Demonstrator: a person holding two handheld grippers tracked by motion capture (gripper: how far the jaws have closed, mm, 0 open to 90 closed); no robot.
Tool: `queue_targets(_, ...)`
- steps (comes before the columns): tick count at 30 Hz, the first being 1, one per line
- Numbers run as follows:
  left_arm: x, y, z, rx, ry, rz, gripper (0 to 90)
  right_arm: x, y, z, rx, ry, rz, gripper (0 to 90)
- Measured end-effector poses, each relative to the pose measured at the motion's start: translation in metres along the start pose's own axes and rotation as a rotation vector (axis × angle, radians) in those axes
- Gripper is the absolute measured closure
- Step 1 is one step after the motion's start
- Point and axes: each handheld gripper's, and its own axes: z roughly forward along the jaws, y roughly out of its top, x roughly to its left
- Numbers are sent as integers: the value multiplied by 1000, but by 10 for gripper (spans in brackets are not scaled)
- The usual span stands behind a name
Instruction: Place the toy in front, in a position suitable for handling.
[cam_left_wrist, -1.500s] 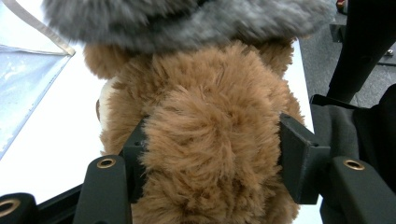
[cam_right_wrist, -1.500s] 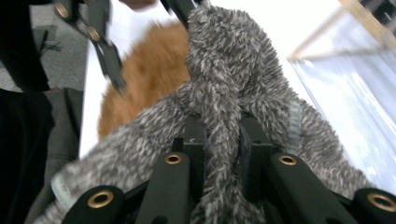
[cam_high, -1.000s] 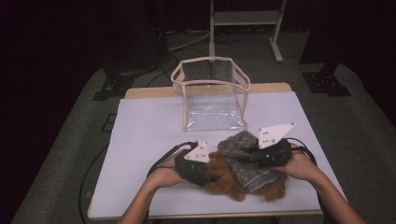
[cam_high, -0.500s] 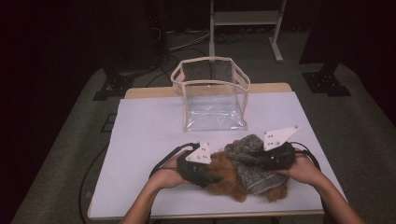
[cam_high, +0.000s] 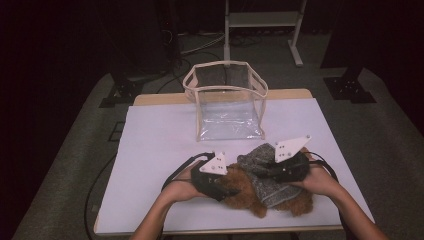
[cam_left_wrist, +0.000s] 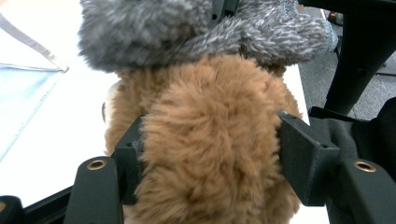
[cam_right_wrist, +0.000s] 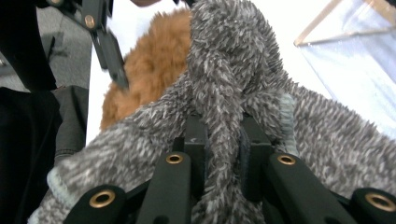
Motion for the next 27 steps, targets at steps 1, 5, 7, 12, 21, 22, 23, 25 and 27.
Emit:
queue_targets(1,2,-2,-4,0,3,-4,334,0,-2,-1,-4,0,8,765)
queue_targets(5,9,-12,-10,9,-1,-42,315,0,-4,-2,6,-5,0,766)
queue_targets(7,8,-13,-9,11,-9,-41,349,0,-3,-2,6,-4,0,766)
queue_targets(12,8,-15,-3,-24,-39,-38,414,3,12,-3,-13,-11,-23,764)
queue_targets(21,6,-11,2,-20,-45,-12,415,6,46,21,-22,35,-78,763)
queue_targets(22,6,-12,1,-23,-45,-11,414,4,43,22,-17,39,-76,763)
queue_targets(23,5,-13,1,-24,-43,-11,414,3,41,20,-14,38,-70,763)
queue_targets(25,5,-12,1,-22,-41,-9,411,1,34,14,-4,29,-60,762)
queue_targets(27,5,-12,1,-23,-40,-8,408,-1,26,7,15,9,-53,763)
